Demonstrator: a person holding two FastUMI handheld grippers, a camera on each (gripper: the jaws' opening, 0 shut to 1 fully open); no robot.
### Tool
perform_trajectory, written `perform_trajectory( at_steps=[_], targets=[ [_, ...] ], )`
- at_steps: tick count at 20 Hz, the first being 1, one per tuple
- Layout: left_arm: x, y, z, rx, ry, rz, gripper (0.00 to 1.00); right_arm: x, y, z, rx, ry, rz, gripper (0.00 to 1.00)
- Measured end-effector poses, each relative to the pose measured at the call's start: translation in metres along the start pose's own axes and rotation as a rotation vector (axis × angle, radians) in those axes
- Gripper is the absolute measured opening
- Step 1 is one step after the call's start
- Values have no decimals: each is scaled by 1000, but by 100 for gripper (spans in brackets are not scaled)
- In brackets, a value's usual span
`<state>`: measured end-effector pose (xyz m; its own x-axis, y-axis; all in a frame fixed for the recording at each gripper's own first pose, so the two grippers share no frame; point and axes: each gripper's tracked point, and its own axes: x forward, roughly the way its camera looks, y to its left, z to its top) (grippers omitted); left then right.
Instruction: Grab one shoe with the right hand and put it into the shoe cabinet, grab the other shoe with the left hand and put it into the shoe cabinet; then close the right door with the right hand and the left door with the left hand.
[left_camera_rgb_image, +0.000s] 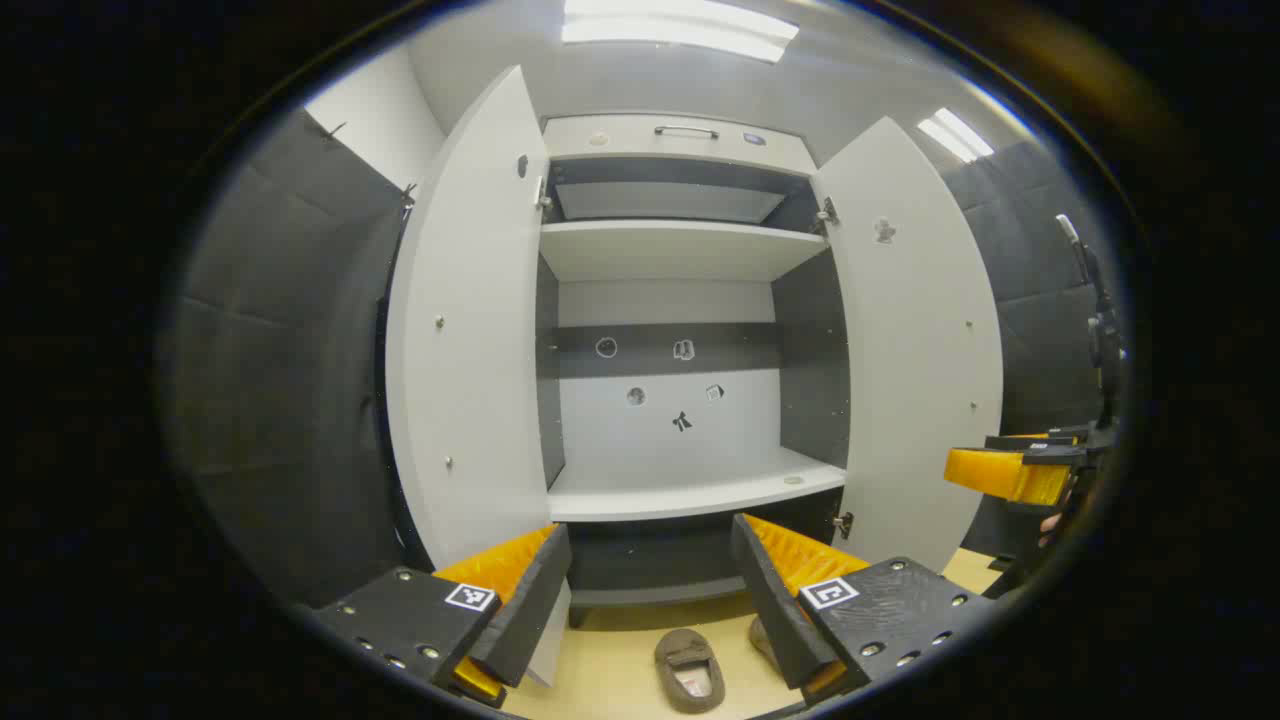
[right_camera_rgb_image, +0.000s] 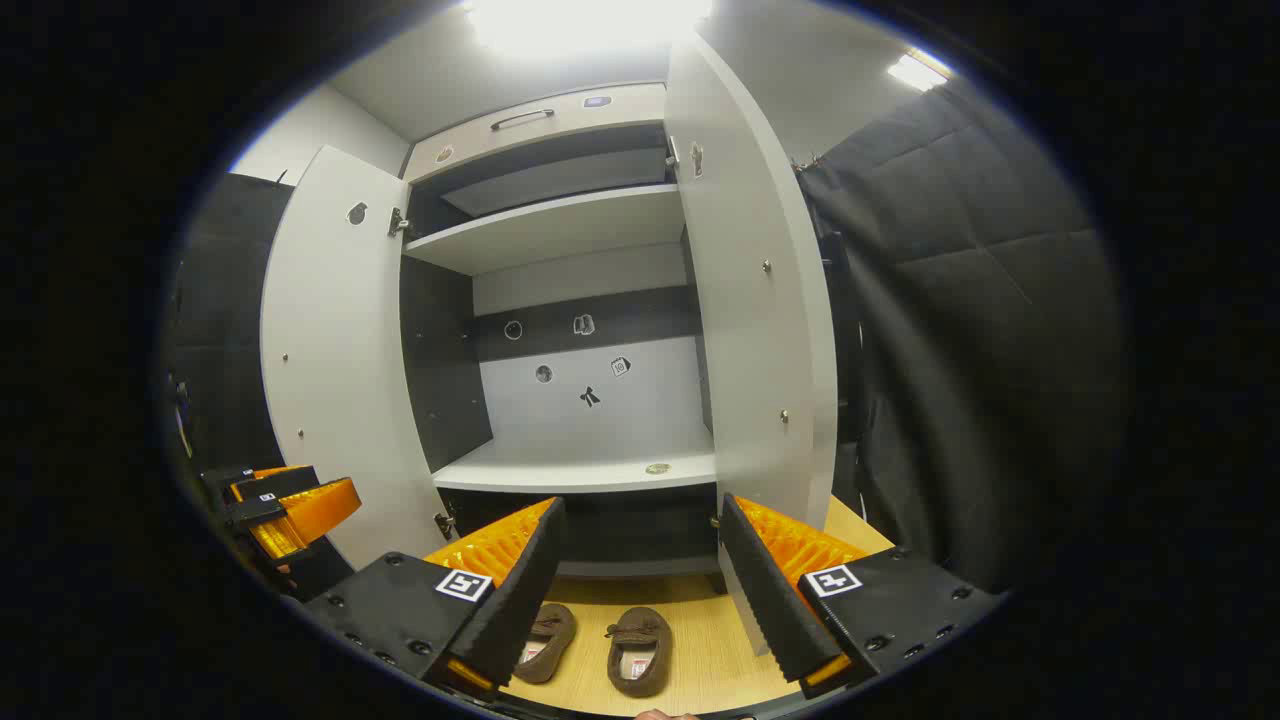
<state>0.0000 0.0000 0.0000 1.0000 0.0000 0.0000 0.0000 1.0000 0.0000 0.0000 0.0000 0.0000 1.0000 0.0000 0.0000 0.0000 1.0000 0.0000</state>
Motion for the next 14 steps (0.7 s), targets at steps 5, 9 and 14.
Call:
perform_trajectory(
  at_steps=[5, 9, 14],
  targets=[
    [7, 21, -9, -110, 13, 35, 94, 12, 8, -3, 7, 18, 22, 98],
    [9, 25, -13, -101, 13, 39, 94, 20, 15, -8, 8, 41, 29, 92],
    [9, 15, -20, -91, 17, 0, 94, 28, 19, -13, -9, 55, 20, 92]
  ],
)
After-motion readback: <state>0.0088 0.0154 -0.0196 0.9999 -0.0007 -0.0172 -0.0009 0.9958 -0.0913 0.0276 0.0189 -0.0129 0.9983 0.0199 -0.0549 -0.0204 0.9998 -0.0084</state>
